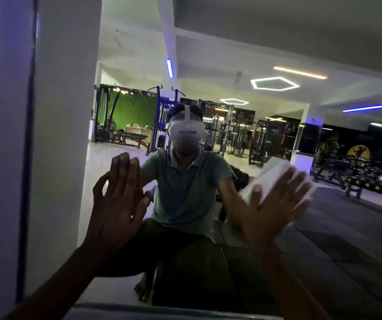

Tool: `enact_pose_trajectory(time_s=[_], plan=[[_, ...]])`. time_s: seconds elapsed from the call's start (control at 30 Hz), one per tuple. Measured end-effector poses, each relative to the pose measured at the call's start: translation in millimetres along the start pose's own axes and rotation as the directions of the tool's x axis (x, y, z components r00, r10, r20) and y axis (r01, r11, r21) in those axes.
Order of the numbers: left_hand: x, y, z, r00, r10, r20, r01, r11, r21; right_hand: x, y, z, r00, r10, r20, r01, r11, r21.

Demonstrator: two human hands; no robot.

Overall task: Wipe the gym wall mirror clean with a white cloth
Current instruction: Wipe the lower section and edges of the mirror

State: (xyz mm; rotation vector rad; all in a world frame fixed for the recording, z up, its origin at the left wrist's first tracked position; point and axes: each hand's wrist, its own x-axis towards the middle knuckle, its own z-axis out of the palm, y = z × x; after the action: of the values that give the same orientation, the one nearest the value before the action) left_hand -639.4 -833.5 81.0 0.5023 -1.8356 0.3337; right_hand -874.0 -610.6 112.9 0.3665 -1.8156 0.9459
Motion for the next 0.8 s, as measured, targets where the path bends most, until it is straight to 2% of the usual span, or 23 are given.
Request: enact_pose_trajectory(time_s=[0.03, 0.07, 0.1, 0.13, 0.17, 0.2, 0.23, 0.27, 0.33, 0.43, 0.5, 0.53, 0.57, 0.6, 0.63, 0.67, 0.7, 0.73, 0.77, 0.8], plan=[[-10, 3, 4, 1.0, -0.006, 0.021, 0.006, 1.0, -0.004, -24, -15, 4, 1.0, 0.02, 0.011, -0.02, 1.0, -0.002], [-17, 5, 7, 0.999, -0.008, 0.037, 0.008, 1.0, -0.005, -48, -37, 7, 0.998, -0.048, 0.041, 0.048, 0.999, 0.006], [-24, 7, 9, 0.999, -0.003, 0.053, 0.003, 1.0, -0.004, -73, -57, 9, 0.976, -0.188, 0.108, 0.186, 0.982, 0.03], [-29, 7, 10, 0.998, 0.005, 0.059, -0.005, 1.0, 0.001, -95, -73, 11, 0.912, -0.366, 0.183, 0.36, 0.931, 0.066], [-33, 6, 11, 0.998, 0.02, 0.061, -0.021, 1.0, 0.012, -111, -84, 12, 0.815, -0.53, 0.234, 0.52, 0.847, 0.107], [-36, 3, 11, 0.997, 0.04, 0.066, -0.042, 0.999, 0.029, -117, -89, 11, 0.729, -0.633, 0.259, 0.619, 0.772, 0.145], [-37, -1, 11, 0.996, 0.06, 0.068, -0.064, 0.997, 0.051, -113, -88, 10, 0.684, -0.682, 0.258, 0.662, 0.729, 0.172], [-39, -5, 12, 0.994, 0.081, 0.071, -0.086, 0.994, 0.07, -104, -81, 10, 0.691, -0.679, 0.246, 0.658, 0.733, 0.175], [-39, -10, 12, 0.992, 0.102, 0.07, -0.109, 0.989, 0.096, -77, -51, 10, 0.798, -0.568, 0.204, 0.552, 0.823, 0.133], [-38, -4, 17, 0.995, 0.073, 0.073, -0.079, 0.994, 0.071, -52, 6, 11, 0.963, -0.258, 0.078, 0.256, 0.966, 0.035], [-41, 1, 19, 0.998, 0.029, 0.048, -0.03, 0.999, 0.031, -76, 3, 15, 0.997, -0.025, 0.068, 0.02, 0.997, 0.078], [-48, 3, 19, 0.999, -0.006, 0.042, 0.006, 1.0, 0.013, -98, -13, 18, 0.995, 0.032, 0.094, -0.04, 0.996, 0.084], [-59, 4, 20, 0.998, -0.04, 0.044, 0.04, 0.999, -0.004, -125, -32, 21, 0.992, 0.001, 0.126, -0.012, 0.996, 0.09], [-76, 5, 22, 0.996, -0.065, 0.063, 0.066, 0.998, -0.014, -157, -46, 23, 0.975, -0.116, 0.189, 0.095, 0.989, 0.116], [-94, 5, 23, 0.994, -0.078, 0.08, 0.08, 0.997, -0.016, -188, -57, 27, 0.925, -0.287, 0.247, 0.26, 0.956, 0.134], [-111, 2, 25, 0.992, -0.079, 0.097, 0.08, 0.997, -0.007, -210, -62, 30, 0.844, -0.456, 0.283, 0.433, 0.89, 0.141], [-130, -2, 27, 0.989, -0.079, 0.122, 0.078, 0.997, 0.012, -221, -60, 34, 0.772, -0.567, 0.288, 0.549, 0.823, 0.148], [-144, -7, 30, 0.987, -0.071, 0.145, 0.067, 0.997, 0.033, -223, -53, 37, 0.737, -0.621, 0.268, 0.599, 0.783, 0.168], [-156, -14, 33, 0.984, -0.06, 0.17, 0.051, 0.997, 0.061, -221, -39, 38, 0.734, -0.628, 0.259, 0.594, 0.778, 0.203], [-163, -19, 35, 0.982, -0.049, 0.184, 0.031, 0.995, 0.098, -216, -21, 38, 0.769, -0.585, 0.258, 0.546, 0.811, 0.212]])
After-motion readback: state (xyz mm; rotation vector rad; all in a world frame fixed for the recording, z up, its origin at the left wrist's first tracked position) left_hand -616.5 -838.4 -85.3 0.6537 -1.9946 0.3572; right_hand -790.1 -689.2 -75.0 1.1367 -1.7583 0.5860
